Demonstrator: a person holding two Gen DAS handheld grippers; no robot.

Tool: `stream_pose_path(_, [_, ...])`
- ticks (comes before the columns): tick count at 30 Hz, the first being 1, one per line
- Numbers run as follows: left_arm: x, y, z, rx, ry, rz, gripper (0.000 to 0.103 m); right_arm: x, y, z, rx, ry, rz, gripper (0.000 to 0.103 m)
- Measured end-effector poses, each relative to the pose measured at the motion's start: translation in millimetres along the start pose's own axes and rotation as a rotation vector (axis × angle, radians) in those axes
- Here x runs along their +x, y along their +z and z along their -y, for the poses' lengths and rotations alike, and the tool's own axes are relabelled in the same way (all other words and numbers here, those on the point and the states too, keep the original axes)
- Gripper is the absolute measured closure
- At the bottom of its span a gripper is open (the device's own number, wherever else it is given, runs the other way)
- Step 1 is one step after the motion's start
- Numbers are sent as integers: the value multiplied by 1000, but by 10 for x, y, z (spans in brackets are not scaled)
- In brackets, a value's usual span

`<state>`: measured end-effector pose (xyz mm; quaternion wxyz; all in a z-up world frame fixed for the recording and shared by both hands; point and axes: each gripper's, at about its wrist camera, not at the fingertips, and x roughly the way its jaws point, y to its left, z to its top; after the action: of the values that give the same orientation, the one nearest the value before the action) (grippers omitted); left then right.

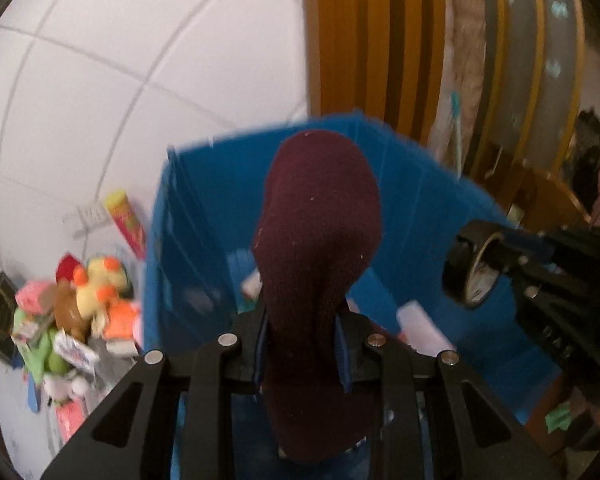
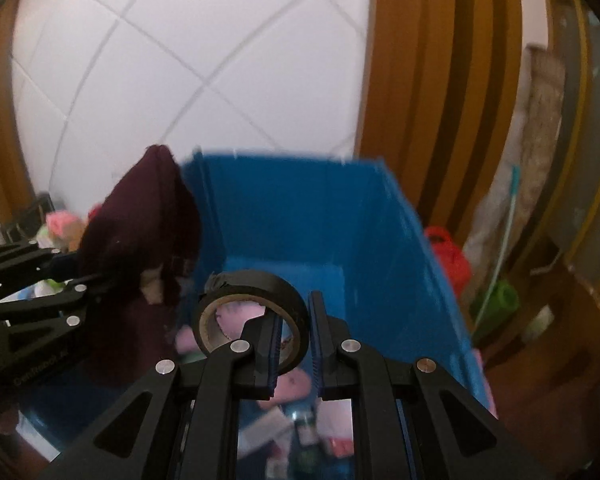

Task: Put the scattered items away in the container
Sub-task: 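Carry the beanie and tape roll into the blue crate with both tools, then open both tools to drop the beanie and tape, then withdraw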

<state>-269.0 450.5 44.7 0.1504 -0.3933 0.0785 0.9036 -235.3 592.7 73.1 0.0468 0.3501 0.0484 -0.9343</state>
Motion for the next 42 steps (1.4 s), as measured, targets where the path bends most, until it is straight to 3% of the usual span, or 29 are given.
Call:
stream_pose_path(6, [314,-168,92,9,1,-120,76,343,-298,22,-53,10,-120,89])
stream_pose_path(9, [332,-173,129,30,17,-139,52,509,-391,70,-73,4,-181,77])
stream_pose_path(10, [330,-180,139,42,29,-139,36,539,-413,81,-80,3,-190,73])
stream_pose_path(11, [326,-185,151,50,32,-140,24,565,-434,91,-88,1,-198,62])
stream_pose_path(12, [316,-180,162,55,28,-146,21,582,-443,84,-104,-11,-218,52])
stream_pose_path(13, [304,-181,182,63,23,-150,21,593,-451,78,-114,-21,-233,26])
stream_pose_path(14, [293,-184,202,77,18,-156,21,587,-444,69,-128,-28,-241,16])
stream_pose_path(20, [295,-203,246,105,28,-161,21,531,-391,53,-185,-51,-262,15])
stream_pose_path(29, [257,-265,222,100,47,-159,21,498,-341,-10,-178,-36,-244,9])
stream_pose_path(42, [42,-386,183,80,53,-135,21,340,-390,-68,-178,-28,-225,9])
